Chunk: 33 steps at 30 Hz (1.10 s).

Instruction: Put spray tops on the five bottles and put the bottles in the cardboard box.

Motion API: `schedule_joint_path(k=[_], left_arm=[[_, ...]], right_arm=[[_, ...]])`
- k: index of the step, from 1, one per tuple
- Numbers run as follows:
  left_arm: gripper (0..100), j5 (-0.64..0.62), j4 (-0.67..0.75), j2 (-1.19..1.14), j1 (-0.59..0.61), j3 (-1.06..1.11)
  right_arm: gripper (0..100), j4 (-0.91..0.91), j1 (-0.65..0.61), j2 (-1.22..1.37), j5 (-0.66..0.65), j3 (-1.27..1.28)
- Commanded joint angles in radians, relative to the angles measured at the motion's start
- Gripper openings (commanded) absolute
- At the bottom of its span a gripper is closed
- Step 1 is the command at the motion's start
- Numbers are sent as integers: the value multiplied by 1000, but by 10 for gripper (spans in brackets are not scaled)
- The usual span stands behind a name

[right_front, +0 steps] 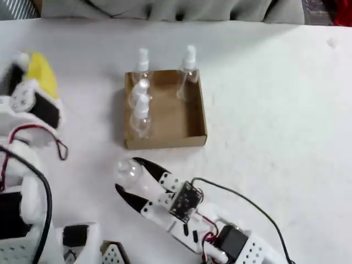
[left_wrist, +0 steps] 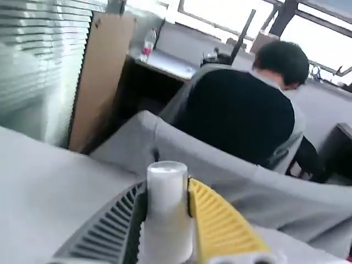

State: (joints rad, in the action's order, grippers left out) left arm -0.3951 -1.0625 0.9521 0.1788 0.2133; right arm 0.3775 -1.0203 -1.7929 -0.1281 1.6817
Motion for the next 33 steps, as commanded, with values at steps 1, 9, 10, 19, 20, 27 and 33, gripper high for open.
schedule_joint_path(k=[1, 9, 10, 19, 20, 27, 33], left_arm=[[20, -21, -138, -16, -114, -110], [20, -21, -290, -16, -259, -229], [20, -21, -290, -16, -259, -235], [20, -18, -348, -16, -263, -236], [20, -18, -361, -16, -263, -236], [20, -23, -419, -16, -265, -229], [20, -25, -437, -16, -266, -227]], right_arm=[[15, 13, -10, -8, -14, 8], [15, 27, -10, -8, -14, 8], [15, 27, -10, -8, -14, 8], [15, 28, -10, -8, -14, 8], [15, 28, -10, -8, -14, 8], [15, 28, -10, -8, -14, 8], [15, 28, -10, -8, -14, 8]])
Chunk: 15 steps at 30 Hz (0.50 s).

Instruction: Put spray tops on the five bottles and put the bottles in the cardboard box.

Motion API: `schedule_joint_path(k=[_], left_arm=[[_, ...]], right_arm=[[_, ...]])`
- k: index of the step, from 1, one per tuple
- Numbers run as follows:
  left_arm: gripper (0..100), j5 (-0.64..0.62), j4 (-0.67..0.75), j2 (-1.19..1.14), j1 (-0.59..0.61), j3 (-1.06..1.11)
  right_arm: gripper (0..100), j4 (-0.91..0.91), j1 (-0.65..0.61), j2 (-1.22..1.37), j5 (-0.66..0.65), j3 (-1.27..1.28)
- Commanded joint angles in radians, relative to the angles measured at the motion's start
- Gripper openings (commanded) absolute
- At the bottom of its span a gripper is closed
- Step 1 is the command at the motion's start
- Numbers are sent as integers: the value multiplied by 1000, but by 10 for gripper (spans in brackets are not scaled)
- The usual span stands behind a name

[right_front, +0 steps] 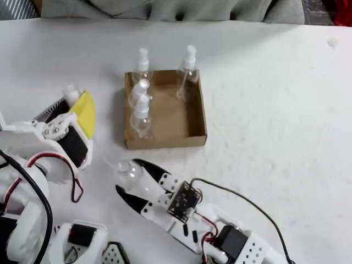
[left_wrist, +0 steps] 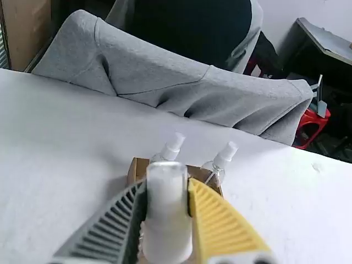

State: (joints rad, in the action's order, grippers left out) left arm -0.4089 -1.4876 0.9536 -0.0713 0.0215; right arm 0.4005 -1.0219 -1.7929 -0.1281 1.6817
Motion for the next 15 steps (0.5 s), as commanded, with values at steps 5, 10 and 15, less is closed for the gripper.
schedule_joint_path(k=[5, 10, 15], left_arm=[[20, -11, -48, -16, -54, -37], [20, -11, -89, -16, -128, -35], [20, -11, -114, -16, -137, -35]], right_arm=[[15, 5, -8, -8, -14, 8], [15, 10, -8, -8, -14, 8], [15, 31, -8, -8, -14, 8]])
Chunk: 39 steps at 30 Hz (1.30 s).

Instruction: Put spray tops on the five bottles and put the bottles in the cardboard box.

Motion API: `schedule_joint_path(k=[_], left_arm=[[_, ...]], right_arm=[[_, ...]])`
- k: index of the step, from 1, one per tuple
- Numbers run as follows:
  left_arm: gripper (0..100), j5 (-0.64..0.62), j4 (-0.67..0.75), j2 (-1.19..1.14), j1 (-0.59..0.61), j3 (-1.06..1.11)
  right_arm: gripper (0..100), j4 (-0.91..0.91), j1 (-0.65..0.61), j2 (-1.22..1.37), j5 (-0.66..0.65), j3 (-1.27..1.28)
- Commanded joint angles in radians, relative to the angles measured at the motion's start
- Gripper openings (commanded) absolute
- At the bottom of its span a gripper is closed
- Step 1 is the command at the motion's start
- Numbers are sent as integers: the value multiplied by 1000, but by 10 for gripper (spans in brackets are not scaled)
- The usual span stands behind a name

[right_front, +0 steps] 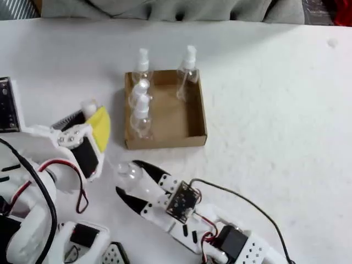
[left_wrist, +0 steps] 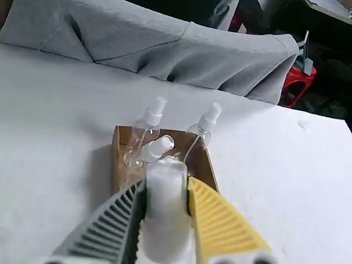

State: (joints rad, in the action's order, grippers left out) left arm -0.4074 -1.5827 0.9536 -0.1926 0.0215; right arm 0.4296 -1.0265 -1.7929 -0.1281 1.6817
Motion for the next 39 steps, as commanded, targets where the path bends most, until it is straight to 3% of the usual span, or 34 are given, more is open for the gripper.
schedule_joint_path(k=[1, 8, 19, 32, 39], left_arm=[[20, -12, -20, -16, -16, -35], [20, -9, -11, 47, -50, 11], [20, -8, 255, 400, -90, 480], [20, -5, 272, 532, -93, 545], [20, -3, 390, 661, -93, 624]], right_arm=[[15, 2, -4, -8, -14, 8], [15, 2, -4, -8, -14, 8], [15, 4, -4, -8, -14, 8], [15, 5, -4, -8, -14, 8], [15, 5, -4, -8, -14, 8]])
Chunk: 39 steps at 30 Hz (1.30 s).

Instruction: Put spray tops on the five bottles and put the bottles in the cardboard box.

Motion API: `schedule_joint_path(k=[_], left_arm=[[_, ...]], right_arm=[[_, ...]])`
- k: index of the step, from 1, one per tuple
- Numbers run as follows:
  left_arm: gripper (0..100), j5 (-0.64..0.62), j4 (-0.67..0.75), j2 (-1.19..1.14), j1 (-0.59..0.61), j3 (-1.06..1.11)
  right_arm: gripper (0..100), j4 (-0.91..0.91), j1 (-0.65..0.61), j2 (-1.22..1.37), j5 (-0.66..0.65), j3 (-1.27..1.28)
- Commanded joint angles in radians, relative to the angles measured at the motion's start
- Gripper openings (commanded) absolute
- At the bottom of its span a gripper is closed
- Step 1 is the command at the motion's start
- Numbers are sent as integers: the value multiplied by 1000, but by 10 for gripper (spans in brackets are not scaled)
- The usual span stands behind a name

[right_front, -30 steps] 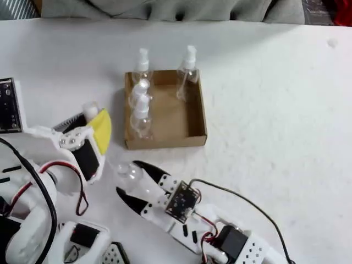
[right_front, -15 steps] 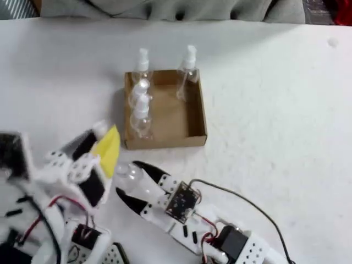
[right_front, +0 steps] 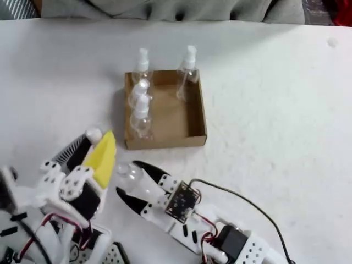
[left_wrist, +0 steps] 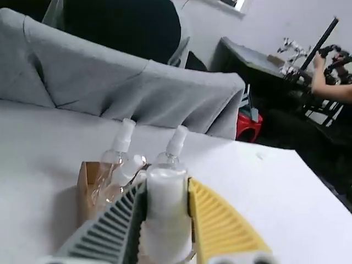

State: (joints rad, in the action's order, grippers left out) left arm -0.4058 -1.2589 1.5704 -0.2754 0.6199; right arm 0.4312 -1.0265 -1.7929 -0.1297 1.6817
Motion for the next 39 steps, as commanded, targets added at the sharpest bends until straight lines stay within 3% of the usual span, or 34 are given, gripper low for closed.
schedule_joint_path(k=[1, 9, 13, 24, 31, 39], left_arm=[[20, -5, 78, 62, -10, 51], [20, 14, 152, 275, -10, 264], [20, 100, 146, 262, -10, 310], [20, 107, 135, 262, -12, 364], [20, 110, 57, 262, -174, 358], [20, 133, 40, 262, -180, 365]], right_arm=[[15, 4, -4, -8, -12, 8], [15, 24, -4, -8, -12, 8], [15, 22, -5, -8, -12, 8], [15, 22, -4, -8, -12, 8], [15, 22, -4, -8, -12, 8], [15, 22, -4, -8, -12, 8]])
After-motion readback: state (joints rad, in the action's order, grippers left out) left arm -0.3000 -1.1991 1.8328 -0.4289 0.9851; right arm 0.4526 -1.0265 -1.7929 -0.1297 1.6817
